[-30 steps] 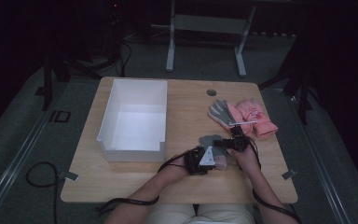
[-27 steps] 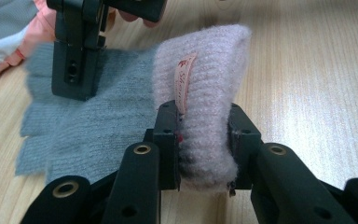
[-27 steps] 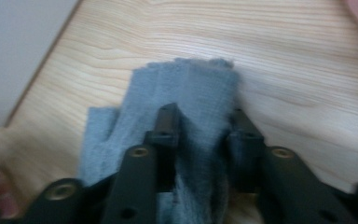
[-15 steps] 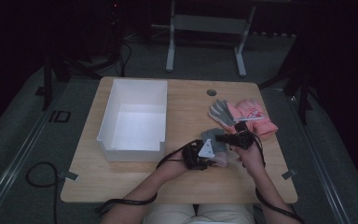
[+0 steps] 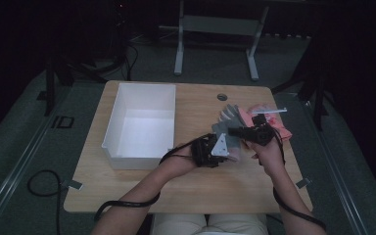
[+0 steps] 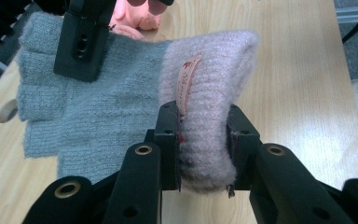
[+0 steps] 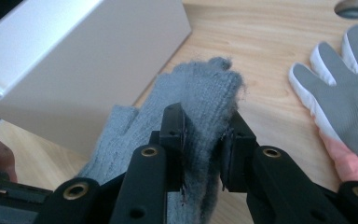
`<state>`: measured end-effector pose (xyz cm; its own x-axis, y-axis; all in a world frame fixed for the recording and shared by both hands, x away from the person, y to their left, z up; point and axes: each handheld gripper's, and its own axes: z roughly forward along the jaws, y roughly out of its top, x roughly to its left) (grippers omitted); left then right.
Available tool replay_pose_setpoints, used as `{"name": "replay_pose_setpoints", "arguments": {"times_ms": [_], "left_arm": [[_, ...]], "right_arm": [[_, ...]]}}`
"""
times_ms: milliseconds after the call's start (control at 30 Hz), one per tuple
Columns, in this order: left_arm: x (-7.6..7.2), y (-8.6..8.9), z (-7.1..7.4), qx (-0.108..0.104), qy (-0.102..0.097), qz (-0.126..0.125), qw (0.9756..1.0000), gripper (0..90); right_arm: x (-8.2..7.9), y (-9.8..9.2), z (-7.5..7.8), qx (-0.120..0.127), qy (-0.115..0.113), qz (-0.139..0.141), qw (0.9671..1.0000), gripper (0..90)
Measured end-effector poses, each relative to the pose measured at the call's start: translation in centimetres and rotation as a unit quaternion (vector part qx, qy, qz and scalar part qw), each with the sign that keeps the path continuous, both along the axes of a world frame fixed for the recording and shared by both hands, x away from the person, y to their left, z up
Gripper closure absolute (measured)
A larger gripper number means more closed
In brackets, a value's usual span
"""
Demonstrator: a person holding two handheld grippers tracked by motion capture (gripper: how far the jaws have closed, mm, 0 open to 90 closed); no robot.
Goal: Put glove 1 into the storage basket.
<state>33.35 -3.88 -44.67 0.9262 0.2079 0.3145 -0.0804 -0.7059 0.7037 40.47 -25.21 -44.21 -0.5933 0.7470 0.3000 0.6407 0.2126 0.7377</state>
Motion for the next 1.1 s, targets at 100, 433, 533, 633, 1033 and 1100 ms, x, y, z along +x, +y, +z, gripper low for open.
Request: {"name": "replay_pose_setpoints", "arguments": {"times_ms": [100, 433, 533, 633, 1033, 1100], "left_arm": [[0.1, 0.7, 1.3, 0.012, -0.007, -0.005, 0.9999, 71.1], [1.0, 3.1, 3.4, 0.036, -0.012, -0.003, 0.9993, 71.2], [1.4, 4.2, 3.8, 0.037, -0.009, -0.001, 0.9993, 71.2], [1.5, 5.1, 4.1, 0.049, -0.015, -0.001, 0.9987, 71.2], [1.7, 10.1, 5.3, 0.066, -0.033, 0.016, 0.9972, 71.2], [1.7, 11.0, 5.4, 0.069, -0.031, 0.018, 0.9970, 71.2]], "right_arm": [[0.1, 0.6, 1.2, 0.000, -0.007, 0.005, 1.0000, 74.1], [1.1, 3.7, 3.0, -0.005, -0.018, 0.014, 0.9997, 74.2], [1.3, 4.4, 3.2, -0.005, -0.018, 0.016, 0.9997, 74.3], [1.7, 5.9, 3.6, -0.005, -0.020, 0.023, 0.9995, 74.4], [2.6, 10.9, 4.8, -0.004, -0.038, 0.047, 0.9982, 74.4], [2.8, 11.9, 4.8, -0.006, -0.037, 0.054, 0.9978, 74.4]]}}
